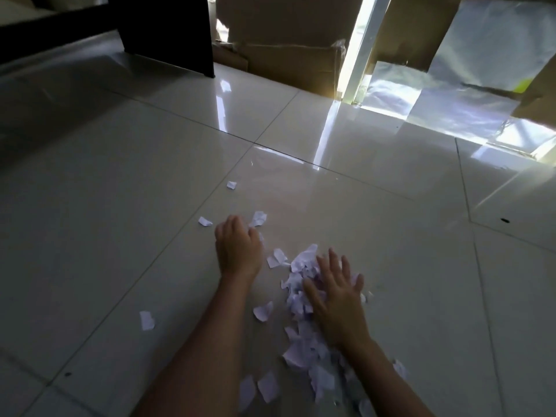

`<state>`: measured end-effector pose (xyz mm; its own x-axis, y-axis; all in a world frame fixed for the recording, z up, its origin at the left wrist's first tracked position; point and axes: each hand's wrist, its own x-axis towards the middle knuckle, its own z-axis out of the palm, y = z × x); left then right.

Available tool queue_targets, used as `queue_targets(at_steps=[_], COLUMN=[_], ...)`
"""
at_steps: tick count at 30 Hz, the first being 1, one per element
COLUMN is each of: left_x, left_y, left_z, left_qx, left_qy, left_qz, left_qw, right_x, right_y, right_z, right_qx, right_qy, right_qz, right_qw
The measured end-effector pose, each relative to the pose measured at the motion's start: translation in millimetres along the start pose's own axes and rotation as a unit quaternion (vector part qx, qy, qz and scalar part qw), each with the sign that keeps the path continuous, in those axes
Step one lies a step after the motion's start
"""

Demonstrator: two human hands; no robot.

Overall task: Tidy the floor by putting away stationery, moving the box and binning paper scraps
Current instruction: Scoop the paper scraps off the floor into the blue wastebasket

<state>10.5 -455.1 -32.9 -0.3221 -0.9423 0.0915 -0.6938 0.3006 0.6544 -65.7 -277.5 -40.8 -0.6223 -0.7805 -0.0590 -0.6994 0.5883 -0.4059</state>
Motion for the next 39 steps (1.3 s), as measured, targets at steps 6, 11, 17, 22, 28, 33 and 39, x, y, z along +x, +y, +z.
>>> queue_targets(at_steps=[6,11,17,22,28,33,39], left_x=[68.2,109.0,116.2,47.3,-38.5,10.8,45.3], left_y=[7.1,3.0,-6.3,-1.9,-15.5,-19.4,-40.4], left_z=[11.9,27.9,40.9,41.5,1.0,-24.0,-27.5], left_qx=[0.127,0.179,0.211,0.259,0.107,0.164,0.221], left_qy=[-0.049,-0.159,-0.183,-0.233,-0.137,-0.091,-0.27], left_qz=[0.034,0.048,0.057,0.2,0.322,0.124,-0.03], left_qw=[0.99,0.97,0.958,0.916,0.931,0.974,0.937], right_x=[10.6,15.4,20.2,20.0,2.9,-23.7,-34.7], right_y=[-15.2,-13.0,-10.6,-9.9,-6.9,-14.1,-10.0], right_z=[37.8,47.7,47.3,41.8,30.2,13.4,1.2], right_qx=[-0.084,-0.099,-0.074,-0.077,0.033,0.095,0.152], right_qy=[0.04,0.063,0.059,0.028,0.007,0.055,0.031], right_qz=[-0.016,-0.036,-0.033,-0.021,-0.053,-0.066,-0.037], right_qw=[0.996,0.992,0.995,0.996,0.998,0.992,0.987])
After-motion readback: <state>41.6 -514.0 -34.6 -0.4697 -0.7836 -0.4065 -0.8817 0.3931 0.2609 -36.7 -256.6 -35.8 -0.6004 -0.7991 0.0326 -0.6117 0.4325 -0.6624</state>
